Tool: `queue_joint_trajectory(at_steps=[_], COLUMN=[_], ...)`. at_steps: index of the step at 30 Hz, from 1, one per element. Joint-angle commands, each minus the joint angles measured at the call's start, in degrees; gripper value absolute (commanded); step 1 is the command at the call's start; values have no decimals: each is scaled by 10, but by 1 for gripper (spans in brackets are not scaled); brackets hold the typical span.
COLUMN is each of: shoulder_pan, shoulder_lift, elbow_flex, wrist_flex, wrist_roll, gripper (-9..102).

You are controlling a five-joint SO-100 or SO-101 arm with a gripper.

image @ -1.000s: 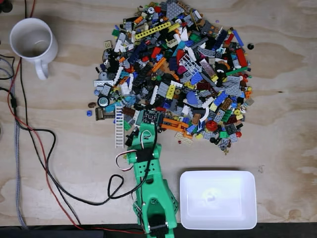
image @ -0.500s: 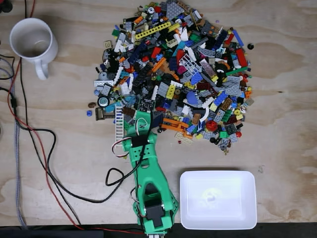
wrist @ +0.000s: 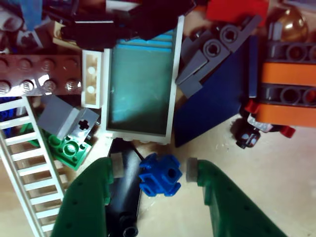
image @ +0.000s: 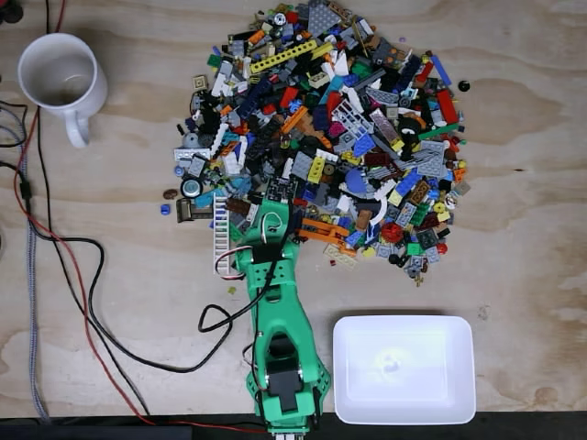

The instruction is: Find the closest Lego and put it in the bin.

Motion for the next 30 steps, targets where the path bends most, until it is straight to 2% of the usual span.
queue_joint_trajectory(at_steps=[1,11,16,21,25,30], shoulder_pan=[0,9,1,9,57,200], shoulder_lift=[-4,-25,-32,-33,-27,29], elbow_flex=[3,2,-7,-40,-104,-183], wrist_flex=[-18,-17,-11,9,52,83], wrist_roll=[-4,-15,-11,-11,-27,-102], gripper=[18,17,8,5,4,5])
